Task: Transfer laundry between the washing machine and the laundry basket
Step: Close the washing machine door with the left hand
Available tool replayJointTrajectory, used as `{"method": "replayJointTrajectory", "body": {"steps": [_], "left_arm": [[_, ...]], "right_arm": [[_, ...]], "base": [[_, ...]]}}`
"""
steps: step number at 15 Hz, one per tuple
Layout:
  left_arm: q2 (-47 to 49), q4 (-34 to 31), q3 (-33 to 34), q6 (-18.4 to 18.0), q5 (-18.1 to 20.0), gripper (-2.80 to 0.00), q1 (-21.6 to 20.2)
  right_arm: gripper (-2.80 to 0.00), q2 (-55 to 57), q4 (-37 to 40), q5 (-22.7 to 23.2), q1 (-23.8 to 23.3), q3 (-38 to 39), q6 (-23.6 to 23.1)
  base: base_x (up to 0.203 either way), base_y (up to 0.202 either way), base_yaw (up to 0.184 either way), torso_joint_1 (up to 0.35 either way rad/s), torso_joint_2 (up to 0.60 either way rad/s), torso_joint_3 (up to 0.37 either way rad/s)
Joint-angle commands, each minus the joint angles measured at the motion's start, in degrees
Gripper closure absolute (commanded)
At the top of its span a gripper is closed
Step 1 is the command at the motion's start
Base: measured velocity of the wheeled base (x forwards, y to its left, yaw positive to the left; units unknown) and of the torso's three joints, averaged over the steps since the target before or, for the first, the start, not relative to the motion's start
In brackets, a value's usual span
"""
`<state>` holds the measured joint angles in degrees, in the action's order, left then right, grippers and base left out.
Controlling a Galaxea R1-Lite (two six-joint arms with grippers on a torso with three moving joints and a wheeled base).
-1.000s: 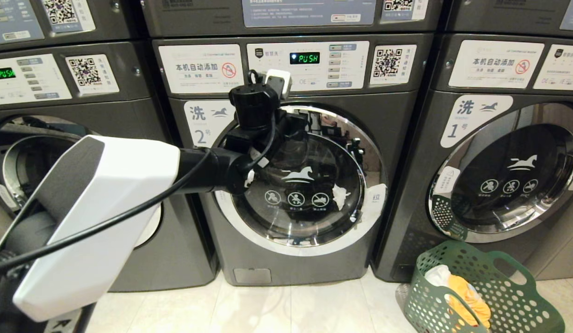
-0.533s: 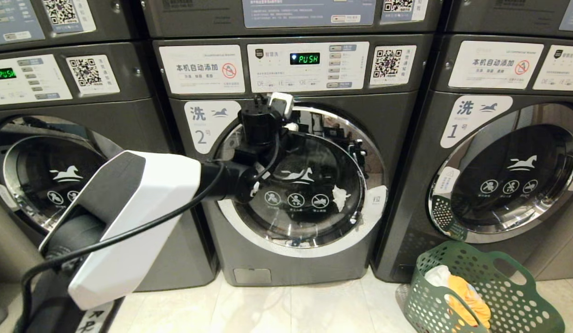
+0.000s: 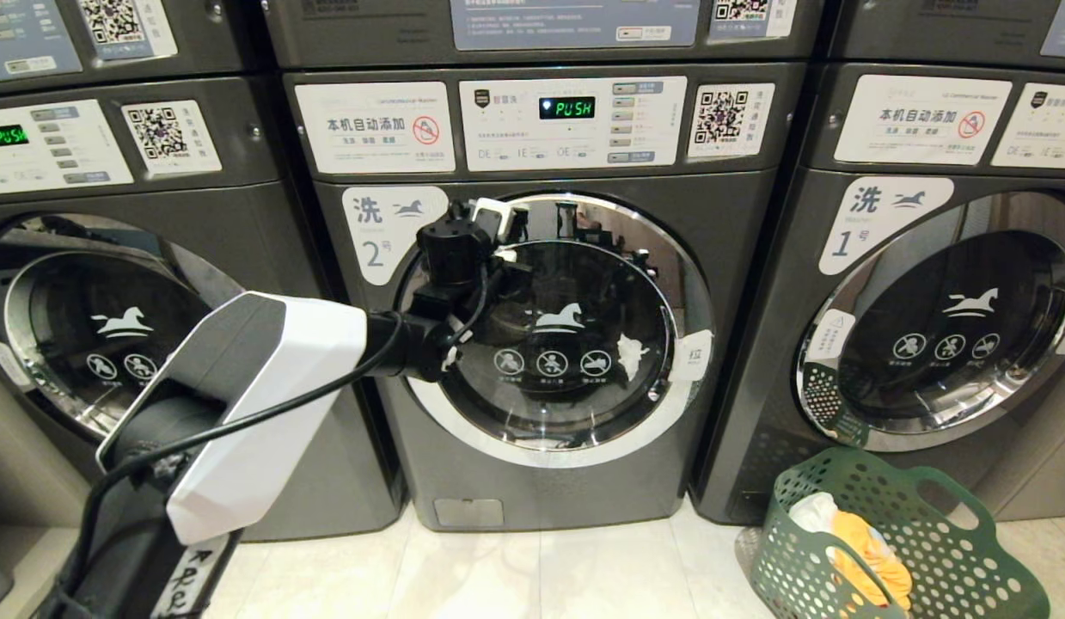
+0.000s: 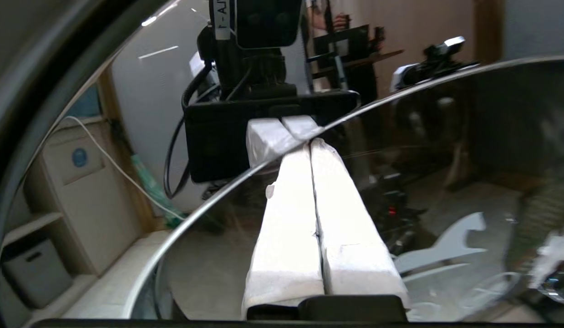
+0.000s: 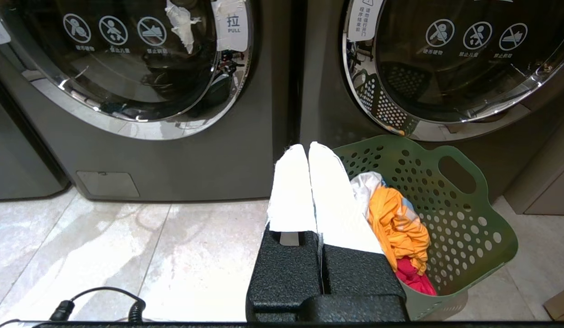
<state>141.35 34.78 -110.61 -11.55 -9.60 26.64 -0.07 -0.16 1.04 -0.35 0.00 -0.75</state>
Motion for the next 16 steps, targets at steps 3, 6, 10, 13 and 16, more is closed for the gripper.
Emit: {"method": "replayJointTrajectory", "body": {"steps": [3, 6, 10, 13, 16], "left_arm": [[-0.7, 1.9, 0.0, -0.6, 2.0, 0.00, -2.3], [-0.2, 1.7, 0.0, -0.7, 3.4, 0.00, -3.4], [0.3, 1.1, 0.0, -0.7, 3.5, 0.00, -3.4], [-0.4, 1.2, 0.0, -0.7, 4.0, 0.00, -3.4], [-0.7, 1.5, 0.0, -0.6, 5.6, 0.00, -3.4]], "right_arm": [[0.00, 0.1, 0.0, 0.0, 0.0, 0.0, 0.0], [0.00, 0.1, 0.0, 0.0, 0.0, 0.0, -0.2], [0.00, 0.1, 0.2, 0.9, 0.0, -0.1, -4.2], [0.00, 0.7, 1.9, 0.6, 0.0, -2.8, -9.1], [0.00, 11.0, 6.2, 0.0, 0.0, -20.0, -9.4]], "base": [[0.000, 0.000, 0.000, 0.000, 0.00, 0.000], [0.000, 0.000, 0.000, 0.000, 0.00, 0.000], [0.000, 0.000, 0.000, 0.000, 0.00, 0.000], [0.000, 0.000, 0.000, 0.000, 0.00, 0.000], [0.000, 0.000, 0.000, 0.000, 0.00, 0.000]]}}
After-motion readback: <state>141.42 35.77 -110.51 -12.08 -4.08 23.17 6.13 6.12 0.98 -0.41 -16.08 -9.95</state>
